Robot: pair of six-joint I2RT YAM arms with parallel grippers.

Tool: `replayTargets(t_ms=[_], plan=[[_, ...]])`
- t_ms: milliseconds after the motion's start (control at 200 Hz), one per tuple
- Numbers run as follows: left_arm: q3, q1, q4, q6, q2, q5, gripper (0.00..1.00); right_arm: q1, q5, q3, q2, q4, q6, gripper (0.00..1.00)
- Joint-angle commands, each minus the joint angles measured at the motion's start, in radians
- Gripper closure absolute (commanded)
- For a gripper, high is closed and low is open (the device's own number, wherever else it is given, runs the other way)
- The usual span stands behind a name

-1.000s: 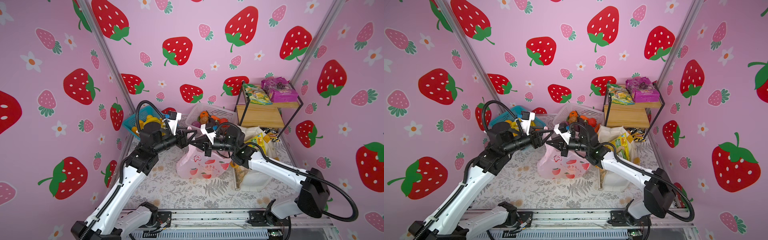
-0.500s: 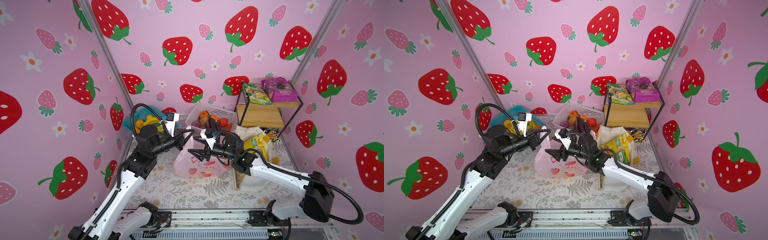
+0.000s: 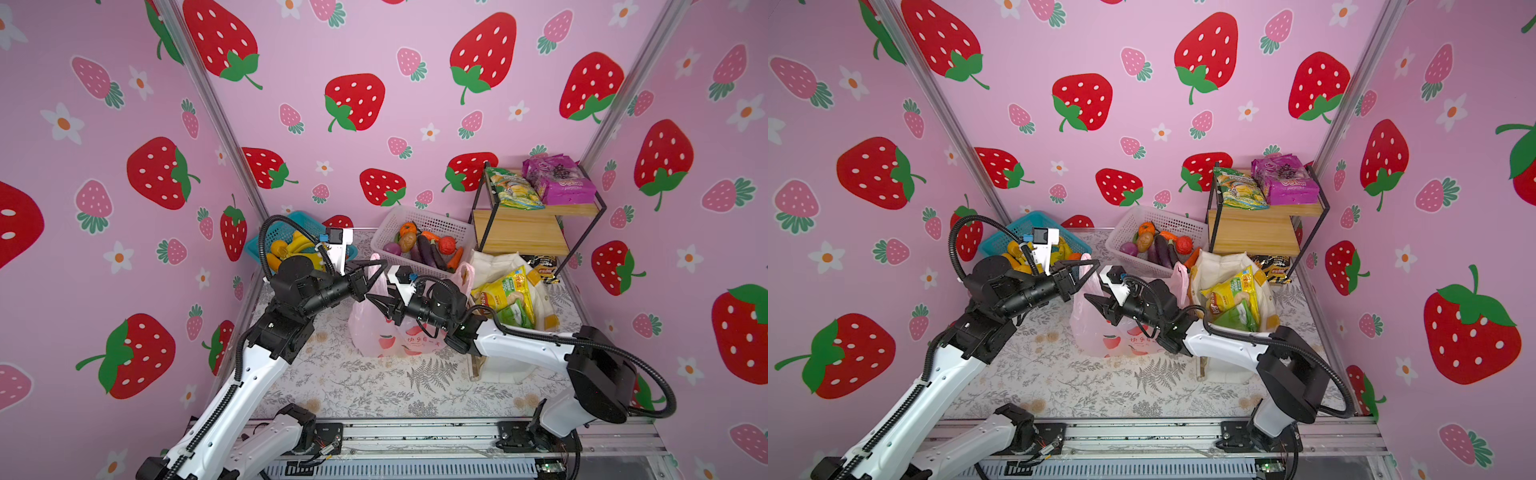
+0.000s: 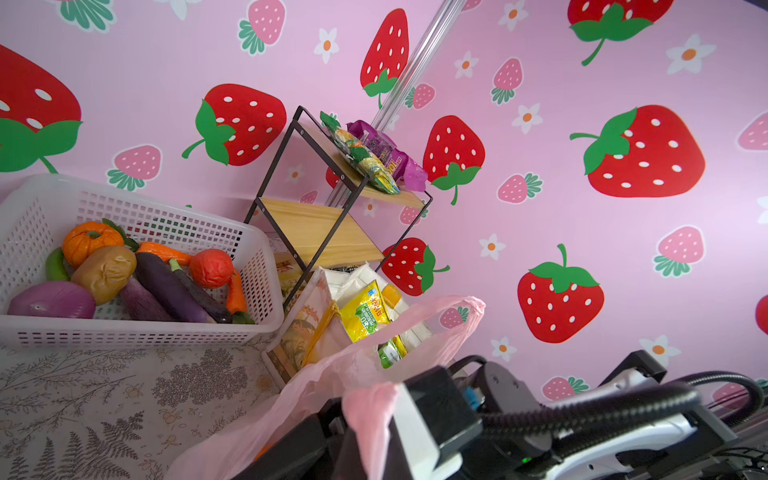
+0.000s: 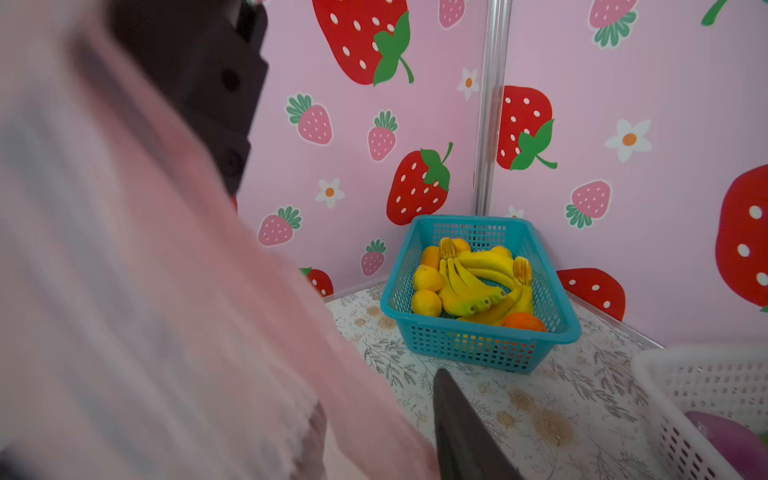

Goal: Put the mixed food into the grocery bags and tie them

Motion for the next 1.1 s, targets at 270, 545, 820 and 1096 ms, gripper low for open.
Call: replayTargets(t_ms=[270, 545, 820, 1096], plan=[[-0.025, 0.0, 0.093, -0.054, -0.006, -0.028, 1.0, 0.017, 0.005, 0.004, -0.052, 0.085, 0.058, 0.4], [-0.046, -0.001, 0.116, -0.109, -0.022, -0.078, 1.0, 0.085, 0.143, 0.066, -0.055, 0.102, 0.089, 0.2], [-0.067, -0.001, 0.142, -0.158, -0.042, -0.115, 1.0, 0.114, 0.55, 0.077, 0.055, 0.018, 0.204, 0.53], [-0.048, 0.001, 0.11, -0.122, -0.032, -0.13, 1.0, 0.119, 0.623, 0.004, 0.028, -0.036, 0.123, 0.57]])
